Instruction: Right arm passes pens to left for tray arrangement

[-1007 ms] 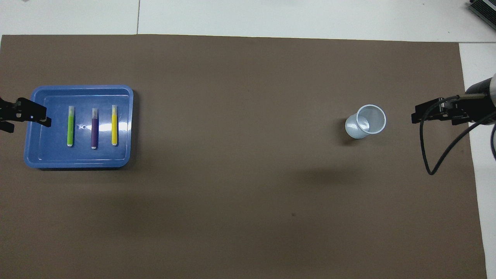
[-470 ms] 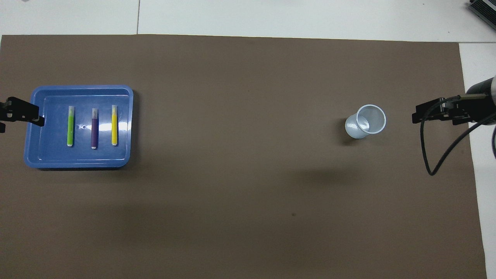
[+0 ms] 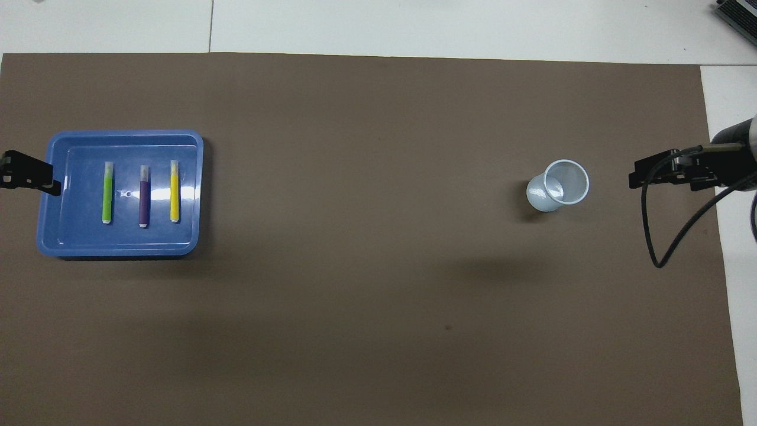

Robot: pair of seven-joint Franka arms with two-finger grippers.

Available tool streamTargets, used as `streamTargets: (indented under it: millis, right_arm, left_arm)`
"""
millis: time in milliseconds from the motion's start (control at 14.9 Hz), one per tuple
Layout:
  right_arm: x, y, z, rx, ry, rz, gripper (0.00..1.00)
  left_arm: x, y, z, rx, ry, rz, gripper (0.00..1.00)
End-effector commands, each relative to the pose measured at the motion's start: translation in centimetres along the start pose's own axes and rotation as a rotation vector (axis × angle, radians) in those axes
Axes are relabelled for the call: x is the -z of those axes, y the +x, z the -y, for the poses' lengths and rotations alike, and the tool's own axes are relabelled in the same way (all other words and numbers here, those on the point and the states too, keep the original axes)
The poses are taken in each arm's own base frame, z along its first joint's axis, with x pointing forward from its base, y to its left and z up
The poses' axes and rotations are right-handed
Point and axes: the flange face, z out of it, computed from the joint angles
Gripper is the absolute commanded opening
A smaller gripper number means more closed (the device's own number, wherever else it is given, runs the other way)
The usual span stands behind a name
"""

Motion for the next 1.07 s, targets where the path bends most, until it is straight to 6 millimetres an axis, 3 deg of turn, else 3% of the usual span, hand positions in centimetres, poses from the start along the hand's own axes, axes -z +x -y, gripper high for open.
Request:
streamTargets:
  millis: [0, 336, 537, 739, 873, 1007]
  right_arm:
    - [0.2, -0.8, 0.0, 0.011, -0.020, 0.005, 1.00]
    - [0.2, -0.8, -0.1, 0.011, -0.020, 0.008, 1.00]
    - [0.2, -0.8, -0.2, 0.008, -0.020, 0.005, 1.00]
    - [0.2, -0.8, -0.2, 0.008, -0.020, 0.007, 1.00]
    - [0.2, -0.8, -0.1, 0.009, -0.020, 0.007, 1.00]
    - [0.2, -0.8, -0.2, 0.008, -0.020, 0.004, 1.00]
  left_arm:
    - [3.3, -2.3, -2.4, -0.034, 0.031, -0.008, 1.00]
    - [6.0, -4.0, -5.3, -0.081, 0.030, 0.020, 1.00]
    - [8.6, -6.5, -7.4, -0.106, 0.049, -0.025, 1.00]
    - [8.5, -7.5, -9.0, -0.130, 0.056, 0.004, 1.00]
    - [7.2, -8.4, -9.4, -0.139, 0.061, 0.024, 1.00]
    - [7.4, -8.6, -9.7, -0.144, 0.060, 0.019, 1.00]
